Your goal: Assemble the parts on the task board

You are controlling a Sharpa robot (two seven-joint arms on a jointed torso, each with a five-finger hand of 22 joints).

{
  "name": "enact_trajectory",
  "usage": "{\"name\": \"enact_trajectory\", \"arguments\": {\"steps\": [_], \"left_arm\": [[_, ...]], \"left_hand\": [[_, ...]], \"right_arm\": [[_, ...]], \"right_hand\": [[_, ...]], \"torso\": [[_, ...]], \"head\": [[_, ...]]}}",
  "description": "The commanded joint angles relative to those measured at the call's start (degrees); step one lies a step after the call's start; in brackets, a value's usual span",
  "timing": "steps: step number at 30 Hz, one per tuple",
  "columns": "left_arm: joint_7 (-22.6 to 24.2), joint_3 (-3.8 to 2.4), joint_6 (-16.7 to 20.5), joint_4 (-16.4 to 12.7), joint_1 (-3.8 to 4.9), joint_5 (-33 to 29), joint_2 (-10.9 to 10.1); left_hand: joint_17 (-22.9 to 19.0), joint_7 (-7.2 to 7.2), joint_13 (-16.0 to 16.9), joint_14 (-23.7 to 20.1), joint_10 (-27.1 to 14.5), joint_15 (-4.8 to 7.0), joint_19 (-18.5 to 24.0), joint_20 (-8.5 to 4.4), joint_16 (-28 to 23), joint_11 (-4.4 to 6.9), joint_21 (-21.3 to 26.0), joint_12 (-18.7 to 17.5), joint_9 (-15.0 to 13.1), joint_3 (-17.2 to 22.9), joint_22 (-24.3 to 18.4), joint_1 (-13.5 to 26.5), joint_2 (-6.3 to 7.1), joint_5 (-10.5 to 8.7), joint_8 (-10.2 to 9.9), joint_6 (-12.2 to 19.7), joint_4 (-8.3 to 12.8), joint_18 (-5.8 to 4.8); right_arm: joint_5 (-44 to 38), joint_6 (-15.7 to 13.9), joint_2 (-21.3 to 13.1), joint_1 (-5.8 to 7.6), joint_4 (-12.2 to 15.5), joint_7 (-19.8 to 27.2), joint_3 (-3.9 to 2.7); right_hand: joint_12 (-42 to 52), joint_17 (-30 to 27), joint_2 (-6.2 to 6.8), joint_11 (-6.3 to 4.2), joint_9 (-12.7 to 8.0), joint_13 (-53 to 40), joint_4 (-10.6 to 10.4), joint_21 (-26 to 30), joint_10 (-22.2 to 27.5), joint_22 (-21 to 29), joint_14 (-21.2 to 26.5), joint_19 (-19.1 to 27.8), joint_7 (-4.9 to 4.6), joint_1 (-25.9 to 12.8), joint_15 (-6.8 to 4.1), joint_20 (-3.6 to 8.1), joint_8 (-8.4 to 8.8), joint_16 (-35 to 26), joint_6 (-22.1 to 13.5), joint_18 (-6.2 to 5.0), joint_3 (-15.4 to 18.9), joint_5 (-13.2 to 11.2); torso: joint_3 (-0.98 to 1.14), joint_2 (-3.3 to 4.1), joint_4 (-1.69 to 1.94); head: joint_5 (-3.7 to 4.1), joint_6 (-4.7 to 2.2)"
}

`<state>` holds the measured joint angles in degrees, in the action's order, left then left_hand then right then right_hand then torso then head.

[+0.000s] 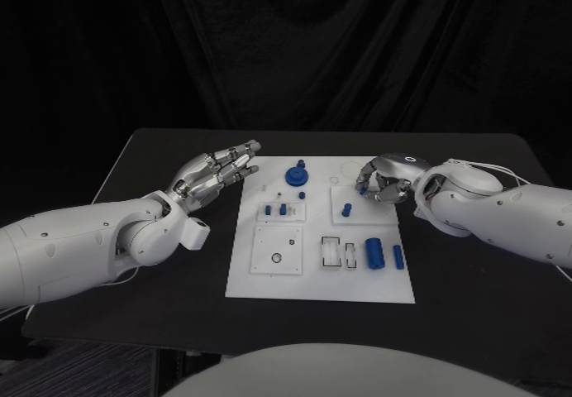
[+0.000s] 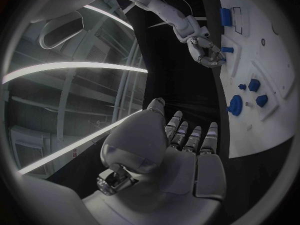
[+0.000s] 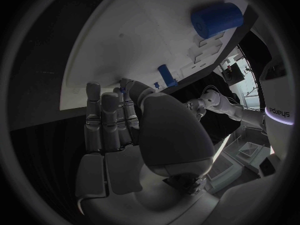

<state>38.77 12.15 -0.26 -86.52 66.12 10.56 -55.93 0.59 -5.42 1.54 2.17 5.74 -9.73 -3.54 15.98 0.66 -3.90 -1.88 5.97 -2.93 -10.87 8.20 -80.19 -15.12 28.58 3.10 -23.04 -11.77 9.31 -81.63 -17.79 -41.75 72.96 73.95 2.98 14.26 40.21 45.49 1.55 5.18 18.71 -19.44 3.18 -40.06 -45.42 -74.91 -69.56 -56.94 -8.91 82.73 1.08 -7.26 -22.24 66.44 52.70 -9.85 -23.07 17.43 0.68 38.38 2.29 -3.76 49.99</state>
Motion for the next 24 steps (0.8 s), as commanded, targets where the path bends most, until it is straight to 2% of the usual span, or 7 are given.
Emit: {"name": "enact_trajectory", "arguments": {"steps": [1, 6, 15, 20, 23, 24], "left_arm": [[3.61, -0.04, -0.83, 0.01, -0.11, -0.07, 0.02], [3.45, -0.04, -0.89, 0.07, -0.13, -0.07, 0.12], [3.24, -0.04, -1.00, 0.23, -0.17, -0.07, 0.30], [3.15, -0.04, -0.97, 0.27, -0.21, -0.07, 0.25], [3.02, -0.04, -0.96, 0.26, -0.26, -0.07, 0.19], [2.97, -0.04, -0.96, 0.24, -0.28, -0.07, 0.20]], "left_hand": [[0.03, 0.10, 0.03, -0.10, -0.09, -0.41, 0.00, 0.48, 0.21, -0.11, -0.26, 0.09, 0.04, 0.33, 0.02, 0.07, -0.50, 0.37, 0.12, 0.06, -0.07, 0.98], [0.03, 0.09, 0.03, -0.09, -0.08, -0.43, -0.02, 0.50, 0.22, -0.12, -0.27, 0.10, 0.04, 0.35, 0.03, 0.07, -0.53, 0.37, 0.12, 0.03, -0.08, 0.98], [0.03, 0.06, 0.03, -0.09, -0.10, -0.48, -0.03, 0.52, 0.22, -0.13, -0.27, 0.10, 0.04, 0.41, 0.01, 0.10, -0.60, 0.35, 0.11, 0.06, -0.10, 0.97], [0.03, 0.06, 0.03, -0.09, -0.10, -0.48, -0.03, 0.52, 0.22, -0.13, -0.27, 0.10, 0.04, 0.41, 0.01, 0.10, -0.60, 0.35, 0.11, 0.06, -0.10, 0.97], [0.03, 0.02, 0.03, -0.09, -0.12, -0.55, -0.03, 0.55, 0.22, -0.18, -0.26, 0.11, 0.05, 0.53, -0.04, 0.11, -0.76, 0.36, 0.10, 0.08, -0.14, 0.95], [0.03, 0.02, 0.03, -0.09, -0.12, -0.55, -0.03, 0.55, 0.22, -0.18, -0.26, 0.11, 0.05, 0.54, -0.04, 0.11, -0.76, 0.37, 0.10, 0.08, -0.15, 0.95]], "right_arm": [[-0.39, -1.16, -0.49, 0.92, 0.74, -0.77, -0.11], [-0.39, -1.16, -1.49, 2.53, 2.28, -1.38, -0.11], [-0.39, -0.65, -2.78, 4.42, 5.05, -2.21, -0.10], [-0.39, -0.76, -3.97, 4.80, 8.36, -2.85, -0.10], [-0.60, 0.14, -4.59, 4.89, 11.71, -3.70, -0.09], [-1.09, 0.80, -4.71, 4.91, 13.09, -4.12, -0.09]], "right_hand": [[-0.03, 0.04, -0.33, 0.21, 0.16, -0.07, -0.16, 0.40, -0.38, -0.37, -0.50, -0.38, 0.06, -0.36, 0.02, 0.08, -0.28, 0.30, 0.28, -0.69, 0.32, 0.33], [-0.17, 0.01, -0.30, 0.18, 0.33, 0.06, -0.31, 0.55, -0.46, -0.30, -0.57, -0.50, 0.10, -0.50, -0.01, 0.11, -0.42, 0.30, 0.21, -0.68, 0.41, 0.50], [-0.45, -0.13, -0.27, 0.15, 0.65, 0.32, -0.75, 0.91, -0.60, -0.13, -0.64, -0.70, 0.17, -0.91, -0.02, 0.13, -0.67, 0.24, 0.04, -0.66, 0.65, 0.34], [-0.62, 0.46, -0.20, 0.11, 0.83, 0.47, -0.97, 1.11, -0.66, -0.02, -1.07, -0.89, 0.24, -1.12, -0.04, 0.13, -0.82, 0.62, -0.05, -0.66, 0.81, 0.11], [-0.74, 0.63, -0.07, 0.07, 0.91, 0.57, -0.88, 1.20, -0.67, 0.02, -1.24, -1.03, 0.27, -0.98, -0.09, 0.17, -0.83, 0.74, -0.21, -0.68, 0.80, 0.20], [-0.87, 1.22, -0.03, 0.08, 0.95, 0.68, -0.83, 1.26, -0.67, 0.05, -1.65, -1.22, 0.26, -0.88, -0.12, 0.21, -0.80, 1.12, -0.40, -0.69, 0.74, 0.39]], "torso": [[0.04, -0.02, 0.02], [0.03, 0.02, -0.02], [-0.03, 0.05, -0.07], [-0.08, 0.04, -0.02], [-0.04, 0.04, 0.05], [-0.09, 0.02, 0.05]], "head": [[0.02, 0.01], [-0.13, 0.01], [-0.47, 0.01], [-0.78, 0.01], [-1.10, 0.01], [-1.29, 0.01]]}}
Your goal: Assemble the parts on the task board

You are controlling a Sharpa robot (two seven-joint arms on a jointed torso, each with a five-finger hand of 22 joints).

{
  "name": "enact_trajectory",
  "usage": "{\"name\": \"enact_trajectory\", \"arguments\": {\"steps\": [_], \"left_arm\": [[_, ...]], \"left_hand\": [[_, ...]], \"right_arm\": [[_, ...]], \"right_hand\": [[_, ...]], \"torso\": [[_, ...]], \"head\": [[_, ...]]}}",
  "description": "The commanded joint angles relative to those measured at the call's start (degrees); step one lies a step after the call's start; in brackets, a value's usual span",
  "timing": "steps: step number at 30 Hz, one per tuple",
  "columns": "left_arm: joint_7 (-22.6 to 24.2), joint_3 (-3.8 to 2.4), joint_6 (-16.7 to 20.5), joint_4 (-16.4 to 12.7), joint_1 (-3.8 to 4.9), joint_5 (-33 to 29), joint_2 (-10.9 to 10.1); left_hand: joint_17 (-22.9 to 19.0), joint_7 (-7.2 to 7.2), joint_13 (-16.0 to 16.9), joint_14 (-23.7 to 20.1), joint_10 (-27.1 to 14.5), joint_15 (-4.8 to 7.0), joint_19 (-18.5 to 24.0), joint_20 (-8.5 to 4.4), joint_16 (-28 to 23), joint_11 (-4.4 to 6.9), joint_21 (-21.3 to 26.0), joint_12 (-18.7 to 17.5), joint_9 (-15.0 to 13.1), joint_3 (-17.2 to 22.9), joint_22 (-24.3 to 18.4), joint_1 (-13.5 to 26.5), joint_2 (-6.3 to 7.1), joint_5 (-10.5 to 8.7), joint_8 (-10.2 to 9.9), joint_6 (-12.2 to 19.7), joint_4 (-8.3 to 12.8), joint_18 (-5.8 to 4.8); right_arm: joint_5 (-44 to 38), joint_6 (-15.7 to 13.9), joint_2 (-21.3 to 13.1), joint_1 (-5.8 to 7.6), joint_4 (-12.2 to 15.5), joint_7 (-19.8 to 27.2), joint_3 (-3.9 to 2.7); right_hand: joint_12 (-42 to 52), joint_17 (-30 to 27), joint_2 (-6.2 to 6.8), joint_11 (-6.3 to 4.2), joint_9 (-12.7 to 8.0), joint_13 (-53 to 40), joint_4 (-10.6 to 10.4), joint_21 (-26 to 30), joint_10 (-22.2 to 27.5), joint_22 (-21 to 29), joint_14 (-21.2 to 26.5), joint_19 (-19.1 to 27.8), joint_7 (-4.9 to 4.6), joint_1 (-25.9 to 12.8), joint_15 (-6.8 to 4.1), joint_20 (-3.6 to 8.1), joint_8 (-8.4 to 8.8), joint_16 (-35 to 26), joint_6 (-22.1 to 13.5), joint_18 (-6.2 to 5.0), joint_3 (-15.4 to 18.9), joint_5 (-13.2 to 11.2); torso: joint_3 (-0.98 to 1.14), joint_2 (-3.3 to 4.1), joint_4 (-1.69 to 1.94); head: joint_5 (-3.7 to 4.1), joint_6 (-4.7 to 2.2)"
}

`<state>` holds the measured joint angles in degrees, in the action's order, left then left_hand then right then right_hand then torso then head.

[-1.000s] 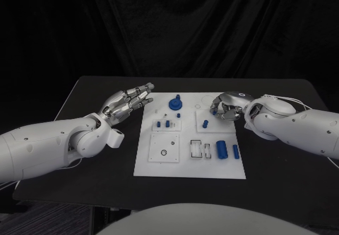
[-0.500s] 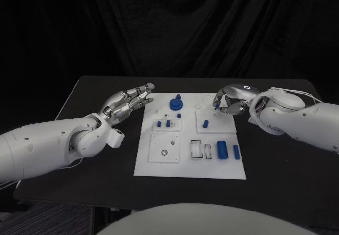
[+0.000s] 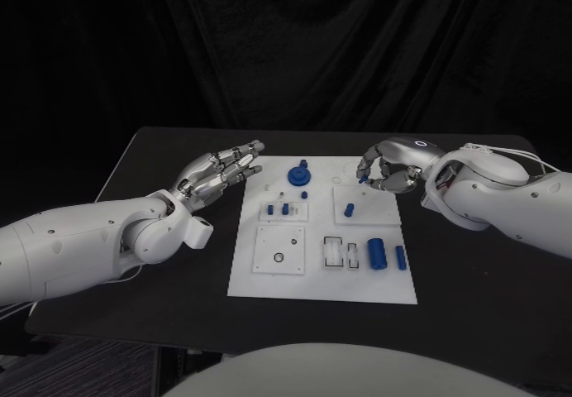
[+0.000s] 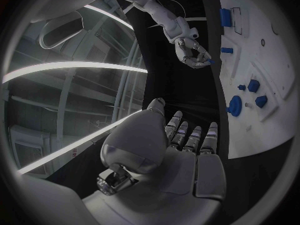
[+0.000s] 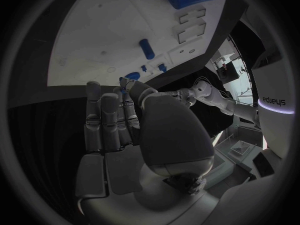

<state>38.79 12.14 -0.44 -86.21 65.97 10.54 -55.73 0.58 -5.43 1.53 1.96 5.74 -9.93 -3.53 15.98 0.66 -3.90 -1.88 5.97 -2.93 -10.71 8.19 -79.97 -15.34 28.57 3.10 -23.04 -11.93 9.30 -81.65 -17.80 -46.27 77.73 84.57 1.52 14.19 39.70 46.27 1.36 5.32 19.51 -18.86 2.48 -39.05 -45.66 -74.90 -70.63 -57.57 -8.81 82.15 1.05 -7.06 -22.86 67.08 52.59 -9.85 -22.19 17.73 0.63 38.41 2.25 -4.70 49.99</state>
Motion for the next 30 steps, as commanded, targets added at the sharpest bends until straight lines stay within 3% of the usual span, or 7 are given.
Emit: {"name": "enact_trajectory", "arguments": {"steps": [1, 7, 12, 18, 30], "left_arm": [[2.93, -0.04, -0.79, -0.08, -0.14, -0.05, 0.02], [2.77, -0.04, -0.99, -0.06, -0.21, -0.05, 0.24], [2.70, -0.04, -0.94, -0.01, -0.24, -0.05, 0.39], [2.44, -0.04, -1.12, 0.15, -0.39, -0.05, 0.64], [2.43, -0.05, -0.89, -0.10, -1.30, -0.06, 0.77]], "left_hand": [[0.04, 0.02, 0.03, 0.12, -0.11, -0.35, -0.04, 0.55, 0.23, -0.18, -0.26, 0.11, 0.04, 0.38, -0.03, -0.10, -0.55, 0.37, 0.10, 0.08, 0.02, 0.95], [0.03, -0.02, 0.03, 0.10, -0.16, -0.40, -0.05, 0.56, 0.22, -0.20, -0.26, 0.08, 0.04, 0.48, -0.03, -0.10, -0.64, 0.37, 0.11, 0.03, 0.00, 0.94], [0.03, -0.05, 0.02, 0.08, -0.18, -0.43, -0.05, 0.57, 0.21, -0.21, -0.26, 0.07, 0.04, 0.54, -0.06, -0.09, -0.72, 0.36, 0.10, 0.08, -0.03, 0.93], [-0.04, -0.19, 0.01, -0.18, -0.31, -0.16, 0.04, 0.52, 0.11, -0.27, -0.18, 0.05, 0.13, 0.73, -0.34, 0.24, -0.85, 0.11, -0.06, 0.67, -0.42, 0.89], [-0.12, -0.33, 0.01, -0.51, -0.42, 0.52, 0.17, 0.44, -0.03, -0.52, -0.07, 0.08, 0.24, 0.94, -0.63, 0.79, -1.01, -0.09, -0.25, 1.64, -1.20, 0.90]], "right_arm": [[-1.55, 1.26, -0.22, 0.15, 3.37, -2.97, -0.03], [-5.31, 3.64, 0.63, -0.17, 8.68, -4.77, -0.02], [-7.23, 3.93, 2.36, -0.81, 10.17, -4.86, -0.02], [-10.14, 3.40, 5.86, -1.99, 9.69, -4.69, -0.02], [-17.42, 3.69, 12.21, -4.28, 6.19, -4.56, -0.02]], "right_hand": [[-0.79, 2.28, 0.26, 0.02, 0.14, 0.41, 0.03, -1.01, -0.35, -0.34, -1.96, -2.00, 0.05, -0.01, -0.12, 0.11, 0.14, 1.74, -0.89, -0.44, -0.42, 1.08], [-1.42, 3.32, 0.57, 0.09, 0.03, 0.92, -0.11, -1.56, -0.53, -0.60, -2.87, -3.06, -0.03, -0.22, -0.05, 0.10, 0.67, 2.54, -1.23, -0.28, -0.62, 1.33], [-1.56, 4.90, 0.74, 0.00, -0.02, 1.12, -0.04, -2.87, -0.99, -1.04, -3.83, -4.23, 0.06, -0.22, -0.14, 0.13, 0.90, 3.55, -1.00, -0.04, -0.78, 1.27], [-1.89, 9.01, 1.03, -0.23, 0.07, 1.52, 0.08, -6.25, -1.81, -2.22, -6.33, -7.18, 0.27, -0.35, -0.37, 0.32, 1.20, 6.27, -0.22, 0.58, -1.05, 1.75], [-2.09, 9.65, 1.13, -0.30, 0.10, 1.71, 0.29, -7.01, -2.05, -2.55, -6.77, -7.95, 0.32, -0.26, -0.45, 0.42, 1.41, 6.77, -0.02, 0.72, -1.31, 2.24]], "torso": [[-0.05, -0.02, 0.09], [-0.06, -0.04, 0.16], [0.05, 0.04, 0.04], [0.01, 0.02, 0.12], [0.01, -0.05, 0.13]], "head": [[-0.55, 0.01], [-1.24, 0.01], [-1.47, 0.01], [-1.67, 0.01], [-2.96, 0.01]]}}
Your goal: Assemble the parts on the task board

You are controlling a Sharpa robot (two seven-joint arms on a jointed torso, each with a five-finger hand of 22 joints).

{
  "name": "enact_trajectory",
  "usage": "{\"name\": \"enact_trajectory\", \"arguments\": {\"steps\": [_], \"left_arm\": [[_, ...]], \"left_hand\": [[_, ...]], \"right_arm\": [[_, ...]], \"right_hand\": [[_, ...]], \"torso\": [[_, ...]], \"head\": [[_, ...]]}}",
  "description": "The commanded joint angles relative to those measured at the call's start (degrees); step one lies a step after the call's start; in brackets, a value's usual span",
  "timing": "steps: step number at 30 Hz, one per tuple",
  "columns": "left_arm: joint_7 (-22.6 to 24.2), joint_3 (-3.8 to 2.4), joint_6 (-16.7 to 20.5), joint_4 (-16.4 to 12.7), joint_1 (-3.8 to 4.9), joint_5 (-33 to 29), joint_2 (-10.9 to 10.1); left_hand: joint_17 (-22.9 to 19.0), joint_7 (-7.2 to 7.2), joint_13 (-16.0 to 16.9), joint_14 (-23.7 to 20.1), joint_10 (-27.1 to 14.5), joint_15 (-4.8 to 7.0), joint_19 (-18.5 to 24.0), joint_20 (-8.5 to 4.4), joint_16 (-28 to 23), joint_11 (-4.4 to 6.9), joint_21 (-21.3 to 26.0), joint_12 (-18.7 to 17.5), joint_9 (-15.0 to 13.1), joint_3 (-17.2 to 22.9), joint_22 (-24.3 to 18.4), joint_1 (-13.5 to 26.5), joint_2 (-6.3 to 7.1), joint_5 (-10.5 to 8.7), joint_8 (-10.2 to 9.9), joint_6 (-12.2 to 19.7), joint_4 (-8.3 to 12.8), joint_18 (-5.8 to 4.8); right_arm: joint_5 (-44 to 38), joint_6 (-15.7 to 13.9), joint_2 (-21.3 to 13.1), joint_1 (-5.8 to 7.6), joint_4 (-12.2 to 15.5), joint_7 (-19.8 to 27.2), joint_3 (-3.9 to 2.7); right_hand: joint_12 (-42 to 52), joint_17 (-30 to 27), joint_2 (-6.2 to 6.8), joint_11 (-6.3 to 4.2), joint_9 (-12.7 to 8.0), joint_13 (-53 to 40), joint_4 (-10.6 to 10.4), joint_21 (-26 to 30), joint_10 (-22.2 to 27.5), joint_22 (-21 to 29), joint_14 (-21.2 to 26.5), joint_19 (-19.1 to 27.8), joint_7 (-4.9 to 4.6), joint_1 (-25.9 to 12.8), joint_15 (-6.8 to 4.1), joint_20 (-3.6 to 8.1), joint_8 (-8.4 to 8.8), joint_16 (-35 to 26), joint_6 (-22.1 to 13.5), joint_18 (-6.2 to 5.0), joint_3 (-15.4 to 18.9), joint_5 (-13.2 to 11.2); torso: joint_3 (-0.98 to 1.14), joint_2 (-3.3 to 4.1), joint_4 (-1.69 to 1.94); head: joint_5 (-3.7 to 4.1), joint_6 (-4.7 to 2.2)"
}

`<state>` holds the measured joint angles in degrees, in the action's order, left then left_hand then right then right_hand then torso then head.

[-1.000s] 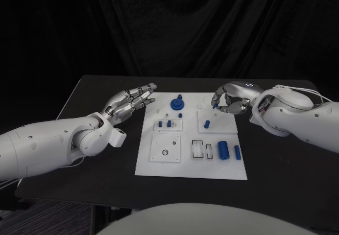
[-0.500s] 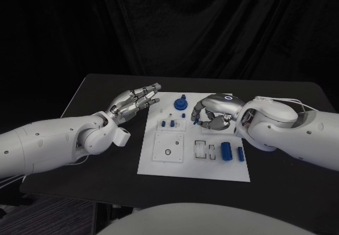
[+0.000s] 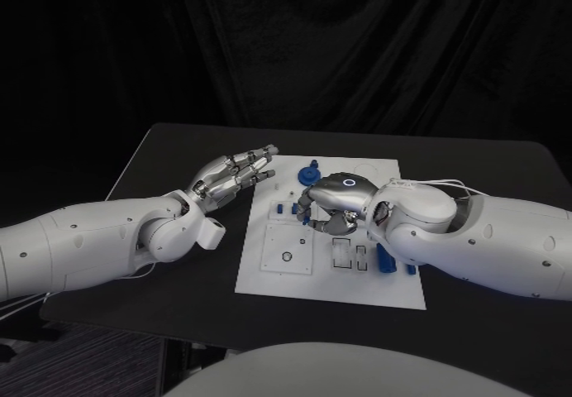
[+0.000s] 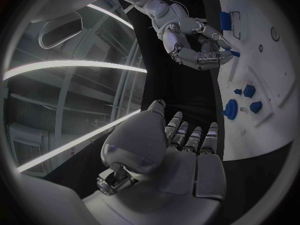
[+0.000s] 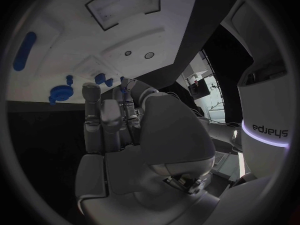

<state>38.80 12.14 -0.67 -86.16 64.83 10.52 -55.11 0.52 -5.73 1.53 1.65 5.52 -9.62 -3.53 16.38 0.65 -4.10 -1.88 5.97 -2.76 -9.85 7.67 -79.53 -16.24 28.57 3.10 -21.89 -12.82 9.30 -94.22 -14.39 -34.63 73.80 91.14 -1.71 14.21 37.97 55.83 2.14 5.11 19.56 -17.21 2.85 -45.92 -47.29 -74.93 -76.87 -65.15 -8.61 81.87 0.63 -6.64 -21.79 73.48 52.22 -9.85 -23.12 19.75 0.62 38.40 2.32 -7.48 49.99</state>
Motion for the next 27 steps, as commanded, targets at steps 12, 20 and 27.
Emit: {"name": "enact_trajectory", "arguments": {"steps": [12, 20, 27], "left_arm": [[2.79, -0.05, -0.59, 0.20, -0.56, -0.04, 0.62], [2.46, -0.05, -0.92, 0.55, -0.75, -0.04, 1.07], [2.23, -0.05, -1.02, 0.79, -0.87, -0.04, 1.26]], "left_hand": [[-0.28, -0.43, 0.02, -1.01, -0.29, 2.27, 0.70, -0.26, -0.36, -1.10, 0.30, 0.27, 0.10, 0.38, -1.15, 1.33, -0.03, -0.35, -0.28, 1.32, -2.38, 0.96], [-0.30, -0.84, 0.04, -1.09, -0.25, 2.24, 0.84, -0.32, -0.39, -1.38, 0.39, 0.37, -0.02, 0.81, -1.39, 1.03, -0.09, -0.17, -0.07, 0.64, -2.39, 0.98], [-0.34, -0.97, 0.03, -1.21, -0.27, 2.54, 0.95, -0.37, -0.44, -1.54, 0.45, 0.39, -0.04, 0.97, -1.58, 0.94, -0.05, -0.15, -0.03, 0.54, -2.43, 0.98]], "right_arm": [[-7.98, 1.40, 2.02, -1.30, -0.97, -3.56, -0.04], [-8.19, 2.19, 1.71, -1.72, -0.85, -4.21, -0.04], [-8.22, 2.50, 1.54, -2.37, -0.99, -4.20, -0.04]], "right_hand": [[-0.39, 0.09, 0.50, -0.13, 0.02, 0.14, 0.05, -0.38, -0.77, -2.67, -0.56, -0.64, 0.13, -0.01, -0.06, 0.06, 0.57, 0.44, 0.35, 0.76, -0.51, 0.52], [-0.45, 0.13, 0.52, -0.15, 0.02, 0.19, 0.14, -0.43, -0.82, -2.72, -0.58, -0.71, 0.14, 0.05, -0.08, 0.08, 0.63, 0.48, 0.40, 0.77, -0.59, 0.62], [-0.51, -0.05, 0.58, -0.13, 0.04, 0.23, 0.10, -0.39, -0.88, -2.73, -0.51, -0.72, 0.12, -0.08, -0.07, 0.08, 0.65, 0.40, 0.48, 0.77, -0.56, 0.59]], "torso": [[0.03, 0.07, 0.10], [-0.05, 0.04, 0.00], [-0.03, 0.00, -0.08]], "head": [[-0.92, 0.01], [-1.64, 0.01], [-2.16, 0.01]]}}
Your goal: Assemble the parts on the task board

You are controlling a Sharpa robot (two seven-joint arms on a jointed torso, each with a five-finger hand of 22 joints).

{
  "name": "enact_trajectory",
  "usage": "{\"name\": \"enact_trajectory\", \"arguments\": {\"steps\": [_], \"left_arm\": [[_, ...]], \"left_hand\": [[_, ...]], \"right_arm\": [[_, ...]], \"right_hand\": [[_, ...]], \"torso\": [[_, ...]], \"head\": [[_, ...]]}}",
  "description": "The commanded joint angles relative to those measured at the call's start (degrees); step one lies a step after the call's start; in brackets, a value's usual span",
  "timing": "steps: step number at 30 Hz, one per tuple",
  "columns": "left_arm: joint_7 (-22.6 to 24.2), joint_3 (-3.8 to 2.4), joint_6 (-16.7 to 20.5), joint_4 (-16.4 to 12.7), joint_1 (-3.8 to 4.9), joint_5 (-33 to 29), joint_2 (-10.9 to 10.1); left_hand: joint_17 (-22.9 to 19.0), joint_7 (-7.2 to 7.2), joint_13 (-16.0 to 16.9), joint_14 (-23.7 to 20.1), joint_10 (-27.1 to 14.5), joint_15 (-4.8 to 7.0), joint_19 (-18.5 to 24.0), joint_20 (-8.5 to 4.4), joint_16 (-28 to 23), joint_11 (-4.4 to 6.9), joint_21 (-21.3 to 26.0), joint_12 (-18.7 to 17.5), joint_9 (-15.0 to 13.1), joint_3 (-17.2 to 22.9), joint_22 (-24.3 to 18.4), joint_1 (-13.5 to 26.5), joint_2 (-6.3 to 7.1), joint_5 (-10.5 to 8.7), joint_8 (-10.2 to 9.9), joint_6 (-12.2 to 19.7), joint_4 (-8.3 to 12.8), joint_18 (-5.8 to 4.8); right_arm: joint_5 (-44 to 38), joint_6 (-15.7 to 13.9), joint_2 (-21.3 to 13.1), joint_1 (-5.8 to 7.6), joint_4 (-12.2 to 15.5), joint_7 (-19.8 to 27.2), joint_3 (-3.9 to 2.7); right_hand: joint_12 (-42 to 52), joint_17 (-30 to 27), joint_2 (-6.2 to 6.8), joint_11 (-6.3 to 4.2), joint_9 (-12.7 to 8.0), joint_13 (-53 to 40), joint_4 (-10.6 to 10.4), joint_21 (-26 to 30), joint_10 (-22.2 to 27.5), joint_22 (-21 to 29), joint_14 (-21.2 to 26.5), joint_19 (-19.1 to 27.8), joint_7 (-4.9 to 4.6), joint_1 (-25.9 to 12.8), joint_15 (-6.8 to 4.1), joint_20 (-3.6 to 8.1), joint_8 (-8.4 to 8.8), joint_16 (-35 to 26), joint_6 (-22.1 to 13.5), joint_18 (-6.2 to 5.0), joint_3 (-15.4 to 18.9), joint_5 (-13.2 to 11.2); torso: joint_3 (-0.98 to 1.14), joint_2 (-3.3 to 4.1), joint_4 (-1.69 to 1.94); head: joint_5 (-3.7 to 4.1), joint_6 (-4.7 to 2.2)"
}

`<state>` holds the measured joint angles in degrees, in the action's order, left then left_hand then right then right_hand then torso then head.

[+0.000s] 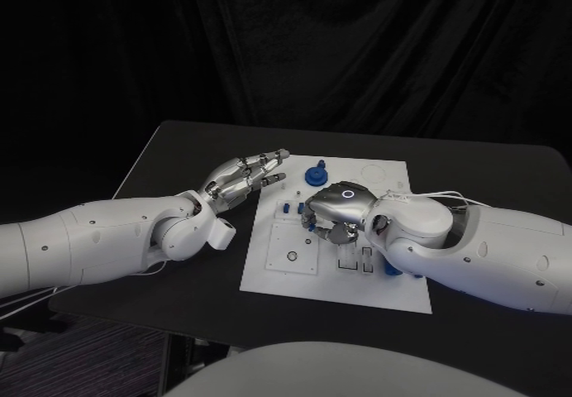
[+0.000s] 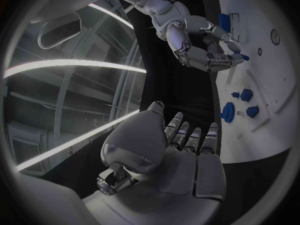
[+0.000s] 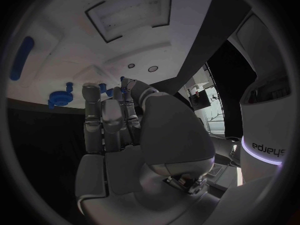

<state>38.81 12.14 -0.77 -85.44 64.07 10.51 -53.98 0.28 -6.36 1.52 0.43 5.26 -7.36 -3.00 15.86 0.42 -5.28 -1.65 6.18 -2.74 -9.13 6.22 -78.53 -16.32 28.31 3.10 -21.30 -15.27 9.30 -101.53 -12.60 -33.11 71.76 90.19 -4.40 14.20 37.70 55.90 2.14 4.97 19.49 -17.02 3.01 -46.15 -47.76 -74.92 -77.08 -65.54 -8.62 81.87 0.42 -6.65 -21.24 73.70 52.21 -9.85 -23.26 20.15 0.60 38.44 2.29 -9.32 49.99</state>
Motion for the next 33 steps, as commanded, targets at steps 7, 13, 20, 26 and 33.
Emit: {"name": "enact_trajectory", "arguments": {"steps": [7, 13, 20, 26, 33], "left_arm": [[2.00, -0.05, -1.19, 0.24, -0.18, -0.03, 0.31], [1.77, -0.05, -1.25, 0.47, -0.22, -0.03, 0.50], [1.55, -0.05, -1.39, 0.70, -0.23, -0.03, 0.72], [1.26, -0.05, -1.58, 0.81, -0.24, -0.03, 0.77], [0.59, -0.05, -1.98, 0.96, -0.24, -0.03, 0.90]], "left_hand": [[-0.09, -0.38, 0.04, 0.03, 0.00, 0.26, 0.42, 0.14, -0.20, -0.36, 0.23, 0.20, -0.08, 0.31, -0.13, -0.09, -0.01, 0.13, 0.00, -0.20, 0.01, 0.99], [-0.09, -0.42, 0.02, 0.02, -0.09, -0.10, 0.48, 0.11, -0.20, -0.32, 0.27, 0.14, -0.09, 0.59, -0.23, -0.26, -0.07, 0.25, 0.05, -0.26, 0.04, 1.01], [-0.09, -0.34, -0.01, 0.02, -0.23, -0.39, 0.51, 0.09, -0.20, -0.19, 0.29, 0.04, -0.10, 0.87, -0.29, -0.41, -0.10, 0.30, 0.08, -0.36, 0.08, 1.02], [-0.08, -0.33, -0.01, 0.05, -0.26, -0.52, 0.52, 0.10, -0.18, -0.16, 0.29, 0.03, -0.13, 0.97, -0.30, -0.45, -0.12, 0.30, 0.12, -0.54, 0.07, 1.03], [-0.04, -0.26, -0.04, 0.14, -0.45, -1.03, 0.51, 0.16, -0.13, -0.06, 0.29, -0.10, -0.13, 1.31, -0.31, -0.56, -0.12, 0.31, 0.14, -0.54, 0.06, 1.04]], "right_arm": [[-0.91, -0.05, 0.07, -0.91, -0.03, -0.73, -0.03], [-0.92, -0.47, 0.02, -1.49, 0.06, -0.28, -0.03], [-0.92, -0.50, -0.01, -2.02, -0.06, -0.15, -0.03], [-0.92, -0.26, 0.18, -2.20, -0.10, -0.16, -0.03], [-0.92, -0.29, 0.53, -2.53, -0.26, -0.15, -0.03]], "right_hand": [[-0.27, -0.17, 0.61, 0.00, 0.14, 0.07, -0.09, -0.36, -0.56, -2.82, -0.28, -0.48, 0.14, -0.19, 0.14, 0.10, 0.11, 0.16, 0.61, 0.83, -0.41, 0.12], [-0.26, -0.31, 0.63, -0.08, 0.19, 0.09, -0.02, -0.36, -0.81, -2.85, -0.23, -0.52, 0.20, -0.19, 0.11, 0.12, 0.10, 0.11, 0.81, 0.83, -0.45, 0.14], [-0.25, -0.67, 0.67, -0.12, 0.22, 0.11, 0.02, -0.08, -1.00, -2.80, -0.07, -0.38, 0.23, -0.22, 0.08, 0.14, 0.10, -0.08, 0.92, 0.77, -0.47, 0.16], [-0.29, -1.10, 0.74, -0.14, 0.24, 0.14, 0.05, 0.31, -1.14, -2.72, 0.17, -0.15, 0.25, -0.27, 0.06, 0.16, 0.14, -0.32, 1.00, 0.71, -0.48, 0.14], [-0.31, -1.18, 0.76, -0.15, 0.26, 0.16, 0.07, 0.40, -1.21, -2.71, 0.25, -0.08, 0.26, -0.30, 0.05, 0.16, 0.16, -0.38, 1.05, 0.70, -0.49, 0.12]], "torso": [[0.03, 0.00, 0.13], [0.06, -0.05, -0.13], [0.04, -0.05, 0.01], [0.03, -0.05, -0.03], [0.02, -0.08, -0.14]], "head": [[-0.57, 0.01], [-0.71, 0.01], [-0.64, 0.01], [-0.67, 0.01], [-0.65, 0.01]]}}
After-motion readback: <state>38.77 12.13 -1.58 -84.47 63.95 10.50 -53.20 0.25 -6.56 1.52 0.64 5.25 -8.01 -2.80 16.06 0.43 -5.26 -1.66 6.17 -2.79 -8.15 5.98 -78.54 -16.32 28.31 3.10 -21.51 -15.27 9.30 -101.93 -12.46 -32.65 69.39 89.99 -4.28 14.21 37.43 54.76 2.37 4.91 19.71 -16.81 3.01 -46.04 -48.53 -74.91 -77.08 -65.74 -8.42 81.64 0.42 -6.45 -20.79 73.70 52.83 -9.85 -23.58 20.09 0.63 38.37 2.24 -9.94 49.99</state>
